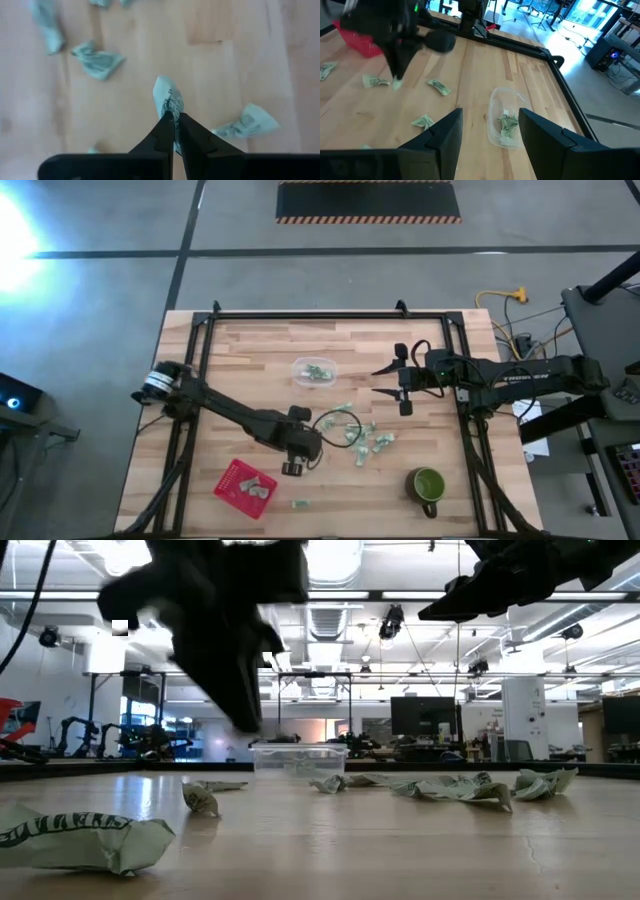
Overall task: Pick and place items into bin
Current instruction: Put the stevia packet into the orange bin
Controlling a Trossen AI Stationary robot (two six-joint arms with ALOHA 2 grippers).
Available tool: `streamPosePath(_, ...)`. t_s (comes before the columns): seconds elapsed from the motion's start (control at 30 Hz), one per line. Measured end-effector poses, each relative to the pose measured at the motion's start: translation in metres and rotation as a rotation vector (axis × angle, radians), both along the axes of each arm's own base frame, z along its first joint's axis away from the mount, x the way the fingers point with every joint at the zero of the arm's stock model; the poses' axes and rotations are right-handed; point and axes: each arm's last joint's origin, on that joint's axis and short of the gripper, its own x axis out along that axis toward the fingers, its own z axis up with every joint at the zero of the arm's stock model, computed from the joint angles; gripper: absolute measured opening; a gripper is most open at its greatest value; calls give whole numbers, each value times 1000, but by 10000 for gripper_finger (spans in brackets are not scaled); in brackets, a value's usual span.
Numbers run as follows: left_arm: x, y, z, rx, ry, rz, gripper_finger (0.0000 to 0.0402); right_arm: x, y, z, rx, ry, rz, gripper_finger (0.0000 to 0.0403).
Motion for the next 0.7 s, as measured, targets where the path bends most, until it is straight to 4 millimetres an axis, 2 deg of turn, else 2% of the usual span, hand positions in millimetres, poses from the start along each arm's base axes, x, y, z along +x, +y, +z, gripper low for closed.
streamPosePath(0.2,-29,-5,41,-35,-64,18,1,0,0,-2,0,7,-1,183)
streamPosePath(0.37,-62,-24,59,-87,-39,36,1,-1,0,-3,0,10,-1,183)
streamPosePath(0.57,-92,-58,64,-138,-22,-13,0,-1,0,-4,0,11,-1,183)
streamPosePath(0.7,-103,-78,57,-158,2,-19,0,-1,0,-4,0,11,-1,183)
